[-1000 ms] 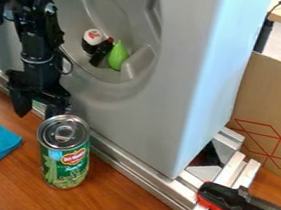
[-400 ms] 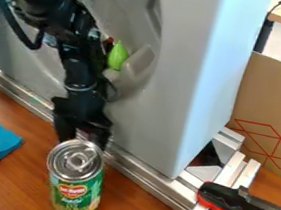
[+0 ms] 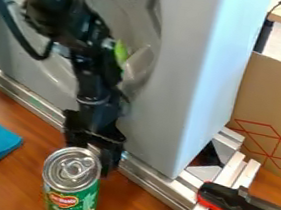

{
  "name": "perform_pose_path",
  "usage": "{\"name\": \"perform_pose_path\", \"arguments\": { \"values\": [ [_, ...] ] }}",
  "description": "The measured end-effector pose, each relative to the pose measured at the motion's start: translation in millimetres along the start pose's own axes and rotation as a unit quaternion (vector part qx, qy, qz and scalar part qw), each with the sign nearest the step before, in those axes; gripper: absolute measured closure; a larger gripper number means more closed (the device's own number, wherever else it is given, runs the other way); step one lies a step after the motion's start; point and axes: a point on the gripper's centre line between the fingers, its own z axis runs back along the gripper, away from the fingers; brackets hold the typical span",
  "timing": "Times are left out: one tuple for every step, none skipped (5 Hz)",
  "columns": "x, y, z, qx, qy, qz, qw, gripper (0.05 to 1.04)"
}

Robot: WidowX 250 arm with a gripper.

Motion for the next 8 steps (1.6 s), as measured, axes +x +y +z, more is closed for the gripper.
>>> {"name": "perform_pose_path", "arguments": {
  "values": [
    [-23.7,-12.5,1.2,0.003,0.011,0.000,0.9999,0.083],
    [-39.3,-21.8,1.6,0.007,0.022,-0.002,0.9997,0.083],
    [-48.4,-24.6,12.1,0.013,0.027,0.008,0.9995,0.083],
    [-59.2,-22.5,24.2,0.011,0.024,0.017,0.9995,0.083],
    [-62.1,-13.7,33.8,0.008,0.021,0.031,0.9993,0.083],
    [-63.2,2.0,47.4,0.037,0.023,0.014,0.9990,0.083],
    [-68.6,20.7,74.7,0.104,0.013,-0.019,0.9943,0.083],
    [-85.9,23.7,80.9,0.124,0.076,-0.056,0.9877,0.083]
  ]
}}
